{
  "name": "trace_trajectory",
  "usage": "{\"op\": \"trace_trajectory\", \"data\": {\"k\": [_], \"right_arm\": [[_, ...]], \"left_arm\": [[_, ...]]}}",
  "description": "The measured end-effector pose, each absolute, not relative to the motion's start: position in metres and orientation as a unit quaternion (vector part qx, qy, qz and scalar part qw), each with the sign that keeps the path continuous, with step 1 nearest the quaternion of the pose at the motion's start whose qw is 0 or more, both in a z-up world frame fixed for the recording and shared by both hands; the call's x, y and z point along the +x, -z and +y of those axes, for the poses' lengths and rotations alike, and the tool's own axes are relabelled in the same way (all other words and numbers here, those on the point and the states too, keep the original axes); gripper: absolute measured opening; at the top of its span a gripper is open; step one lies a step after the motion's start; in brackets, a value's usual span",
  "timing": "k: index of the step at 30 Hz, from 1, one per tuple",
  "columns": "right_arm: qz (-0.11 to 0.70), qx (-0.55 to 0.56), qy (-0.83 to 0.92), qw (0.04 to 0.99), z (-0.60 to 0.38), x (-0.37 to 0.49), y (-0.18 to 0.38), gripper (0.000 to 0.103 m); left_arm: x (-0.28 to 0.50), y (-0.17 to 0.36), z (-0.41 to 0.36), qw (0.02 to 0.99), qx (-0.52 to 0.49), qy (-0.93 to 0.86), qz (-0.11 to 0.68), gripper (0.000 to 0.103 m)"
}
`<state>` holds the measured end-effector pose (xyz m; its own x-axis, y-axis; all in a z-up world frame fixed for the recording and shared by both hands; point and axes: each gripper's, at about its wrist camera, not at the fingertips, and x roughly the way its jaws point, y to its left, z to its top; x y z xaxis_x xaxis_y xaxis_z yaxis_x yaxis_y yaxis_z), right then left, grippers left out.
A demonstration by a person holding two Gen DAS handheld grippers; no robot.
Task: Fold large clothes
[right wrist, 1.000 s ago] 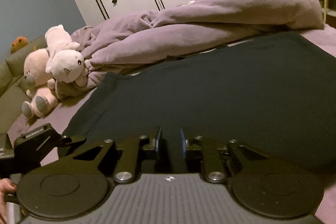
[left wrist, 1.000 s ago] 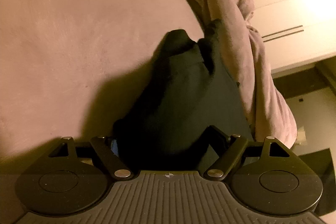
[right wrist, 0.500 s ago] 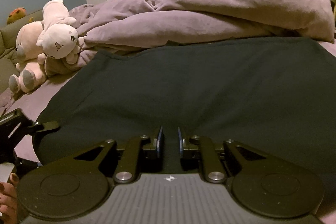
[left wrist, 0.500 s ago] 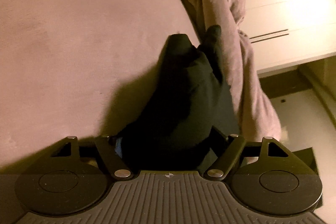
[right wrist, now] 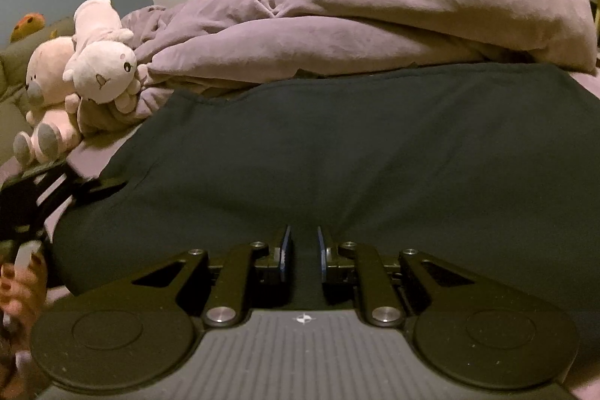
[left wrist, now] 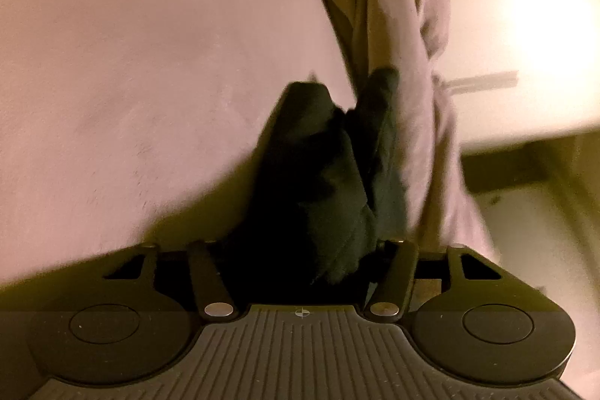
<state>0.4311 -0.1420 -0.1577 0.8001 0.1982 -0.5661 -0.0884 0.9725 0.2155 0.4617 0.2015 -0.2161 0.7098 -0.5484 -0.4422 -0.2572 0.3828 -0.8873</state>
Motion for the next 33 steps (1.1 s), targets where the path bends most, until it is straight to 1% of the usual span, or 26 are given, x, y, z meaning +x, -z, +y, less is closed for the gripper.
{"op": "trace_trajectory", "data": {"k": [1, 4, 8, 10, 12, 14, 16, 18, 23, 29, 30, 31, 32, 33], "right_arm": [[0.306, 0.084, -0.076, 0.945, -0.141, 0.431, 0.158, 0.013], [0.307, 0.082, -0.077, 0.945, -0.141, 0.433, 0.153, 0.013], [0.277, 0.098, -0.039, 0.955, -0.151, 0.425, 0.144, 0.013], [0.290, 0.086, -0.037, 0.952, -0.153, 0.428, 0.153, 0.013], [0.305, 0.049, -0.045, 0.950, -0.147, 0.432, 0.164, 0.014], [0.313, 0.039, -0.048, 0.948, -0.146, 0.435, 0.160, 0.014], [0.312, 0.061, -0.056, 0.946, -0.152, 0.435, 0.152, 0.013], [0.291, 0.081, -0.049, 0.952, -0.163, 0.424, 0.148, 0.013], [0.275, 0.124, -0.051, 0.952, -0.196, 0.399, 0.145, 0.013], [0.259, 0.141, -0.030, 0.955, -0.245, 0.387, 0.128, 0.015], [0.258, 0.147, -0.026, 0.954, -0.256, 0.387, 0.126, 0.019], [0.259, 0.158, -0.024, 0.953, -0.271, 0.385, 0.124, 0.028], [0.256, 0.178, -0.018, 0.950, -0.294, 0.382, 0.121, 0.032], [0.255, 0.196, -0.012, 0.947, -0.313, 0.380, 0.118, 0.043]], "left_arm": [[0.463, 0.212, 0.201, 0.754, -0.533, 0.100, 0.371, 0.050], [0.461, 0.208, 0.208, 0.748, -0.538, 0.108, 0.374, 0.041], [0.460, 0.201, 0.205, 0.753, -0.528, 0.105, 0.378, 0.038], [0.461, 0.192, 0.201, 0.760, -0.518, 0.103, 0.380, 0.036], [0.461, 0.181, 0.197, 0.773, -0.498, 0.102, 0.380, 0.035], [0.461, 0.171, 0.194, 0.783, -0.482, 0.101, 0.380, 0.035], [0.460, 0.167, 0.193, 0.783, -0.482, 0.099, 0.381, 0.034], [0.460, 0.166, 0.194, 0.781, -0.483, 0.096, 0.384, 0.034], [0.459, 0.160, 0.190, 0.786, -0.476, 0.091, 0.384, 0.034], [0.460, 0.164, 0.191, 0.780, -0.481, 0.088, 0.391, 0.035], [0.462, 0.164, 0.192, 0.778, -0.479, 0.091, 0.395, 0.035], [0.464, 0.165, 0.194, 0.777, -0.478, 0.094, 0.399, 0.035], [0.466, 0.165, 0.194, 0.776, -0.476, 0.095, 0.402, 0.035], [0.468, 0.166, 0.195, 0.776, -0.474, 0.095, 0.405, 0.036]]}}
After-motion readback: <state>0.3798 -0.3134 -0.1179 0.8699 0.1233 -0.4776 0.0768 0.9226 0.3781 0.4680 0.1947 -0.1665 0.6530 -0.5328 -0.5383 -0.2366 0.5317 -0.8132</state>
